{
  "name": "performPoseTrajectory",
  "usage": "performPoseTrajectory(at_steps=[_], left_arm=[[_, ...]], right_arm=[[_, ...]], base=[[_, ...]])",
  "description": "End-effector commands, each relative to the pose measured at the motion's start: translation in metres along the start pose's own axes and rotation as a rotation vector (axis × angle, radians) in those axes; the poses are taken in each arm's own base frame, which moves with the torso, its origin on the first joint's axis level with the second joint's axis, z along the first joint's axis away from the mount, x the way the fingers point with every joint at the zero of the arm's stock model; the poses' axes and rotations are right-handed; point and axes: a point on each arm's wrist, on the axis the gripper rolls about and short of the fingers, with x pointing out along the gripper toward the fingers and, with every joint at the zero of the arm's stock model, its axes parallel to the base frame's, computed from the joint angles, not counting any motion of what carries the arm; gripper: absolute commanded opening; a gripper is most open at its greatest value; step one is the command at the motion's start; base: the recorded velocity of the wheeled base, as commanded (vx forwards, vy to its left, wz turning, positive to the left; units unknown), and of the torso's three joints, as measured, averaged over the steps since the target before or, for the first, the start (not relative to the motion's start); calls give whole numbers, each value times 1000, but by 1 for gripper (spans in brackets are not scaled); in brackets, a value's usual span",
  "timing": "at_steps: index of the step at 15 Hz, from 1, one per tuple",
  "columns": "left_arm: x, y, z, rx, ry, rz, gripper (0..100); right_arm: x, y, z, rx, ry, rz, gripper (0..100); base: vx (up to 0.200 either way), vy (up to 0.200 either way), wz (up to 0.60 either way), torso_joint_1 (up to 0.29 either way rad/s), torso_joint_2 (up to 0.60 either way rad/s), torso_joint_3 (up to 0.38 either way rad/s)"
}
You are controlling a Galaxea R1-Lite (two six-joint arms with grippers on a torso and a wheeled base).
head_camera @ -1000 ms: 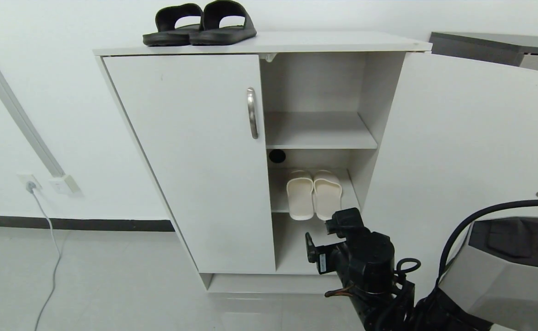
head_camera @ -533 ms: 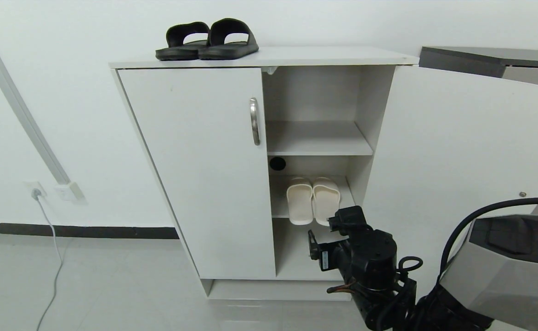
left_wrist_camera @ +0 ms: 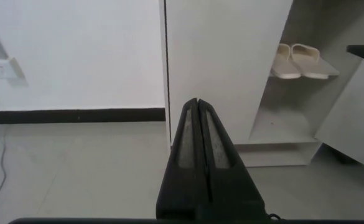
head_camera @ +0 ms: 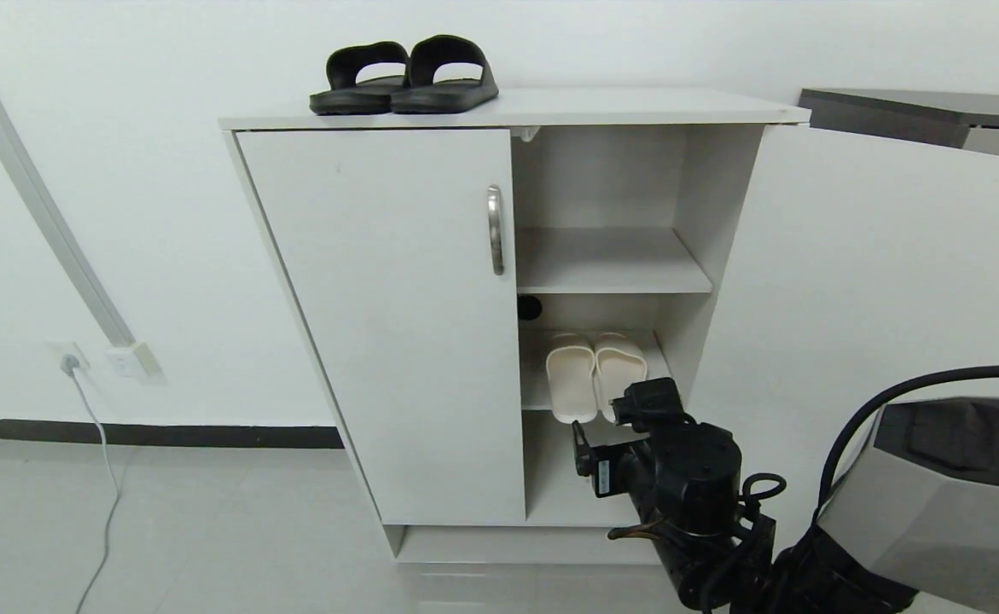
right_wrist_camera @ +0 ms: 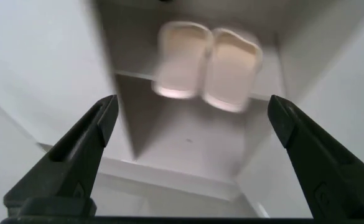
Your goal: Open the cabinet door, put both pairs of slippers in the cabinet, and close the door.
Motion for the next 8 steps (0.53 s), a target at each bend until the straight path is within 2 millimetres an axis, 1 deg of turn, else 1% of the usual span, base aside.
performPoseTrajectory(at_steps=[1,8], left_arm=[[0,0,0,0,1,3,0],[0,0,0,1,1,0,0]], right_arm=[[1,-1,-1,-2,3,-3,100],[3,-3,-2,-2,6,-6,100]], base=[[0,200,0,-2,-2,12],[0,200,0,1,4,3]])
